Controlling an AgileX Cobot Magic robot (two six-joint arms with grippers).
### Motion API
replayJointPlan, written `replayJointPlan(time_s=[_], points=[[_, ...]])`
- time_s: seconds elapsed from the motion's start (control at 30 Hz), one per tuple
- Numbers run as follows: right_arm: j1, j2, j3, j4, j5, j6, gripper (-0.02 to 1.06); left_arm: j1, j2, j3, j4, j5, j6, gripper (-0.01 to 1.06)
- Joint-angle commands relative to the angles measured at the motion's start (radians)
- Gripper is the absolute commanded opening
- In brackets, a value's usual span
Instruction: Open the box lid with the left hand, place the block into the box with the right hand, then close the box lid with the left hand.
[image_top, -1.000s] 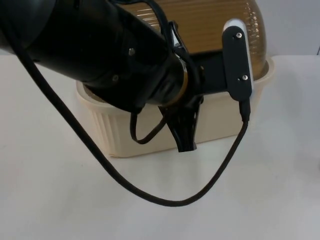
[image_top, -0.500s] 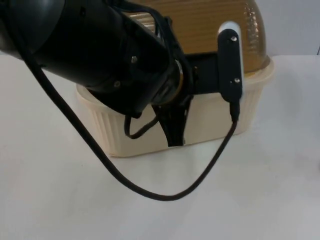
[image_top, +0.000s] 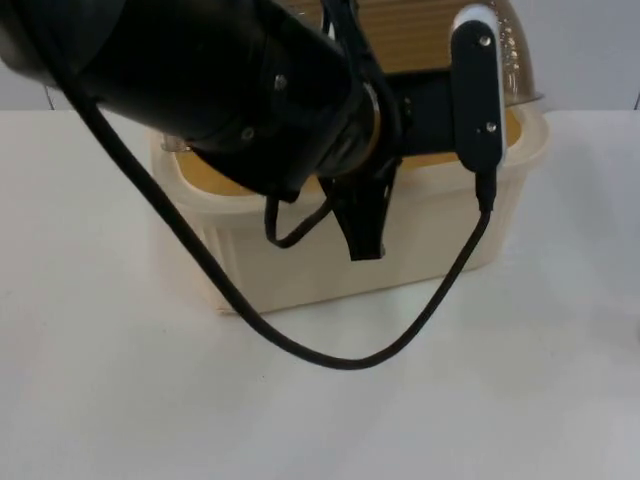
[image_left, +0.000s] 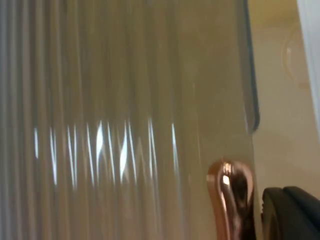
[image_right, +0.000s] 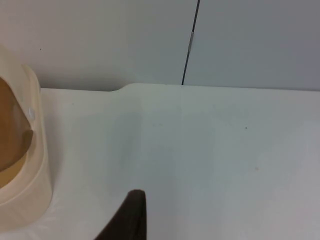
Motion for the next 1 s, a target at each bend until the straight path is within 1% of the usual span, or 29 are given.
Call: replayJointPlan(time_s=[0.0,0.07,0.2,0.23,0.3,0.43,0.53,0.73,0.83,0.97], points=[[-0.005,-0.003,-0.004,-0.004,0.000,-0.005,1.05,0.006,-0.009,-0.018,-0.022,-0.014,0.020,0.00],[-0.005,-0.003,-0.004,-0.004,0.000,-0.005,1.05,0.013,-0.009,-0.028,-0.027,-0.019,0.030,0.00],[-0.005,-0.003,-0.004,-0.004,0.002,-0.005,1.05,0.063,-0.011,-0.062,-0.047,-0.081,0.082,0.00],[-0.005,-0.003,-0.004,-0.004,0.002,-0.005,1.05,0.063,-0.011,-0.062,-0.047,-0.081,0.082,0.00],[-0.005,-0.003,-0.004,-0.004,0.002,-0.005,1.05,0.089,-0.020,-0.078,-0.086,-0.119,0.134,0.00],[-0.005,-0.003,-0.004,-0.004,0.002,-0.005,1.05,0.118,-0.021,-0.104,-0.089,-0.135,0.142,0.00],[-0.005,-0.003,-0.004,-0.004,0.002,-0.005,1.05,0.158,-0.021,-0.136,-0.089,-0.181,0.142,0.00],[-0.005,-0.003,-0.004,-0.004,0.002,-0.005,1.05,0.205,-0.021,-0.161,-0.079,-0.195,0.142,0.00],[-0.005,-0.003,-0.004,-0.004,0.002,-0.005,1.05,0.205,-0.021,-0.163,-0.079,-0.182,0.142,0.00],[-0.005,-0.003,-0.004,-0.004,0.002,-0.005,1.05,0.197,-0.026,-0.163,-0.148,-0.170,0.142,0.00]])
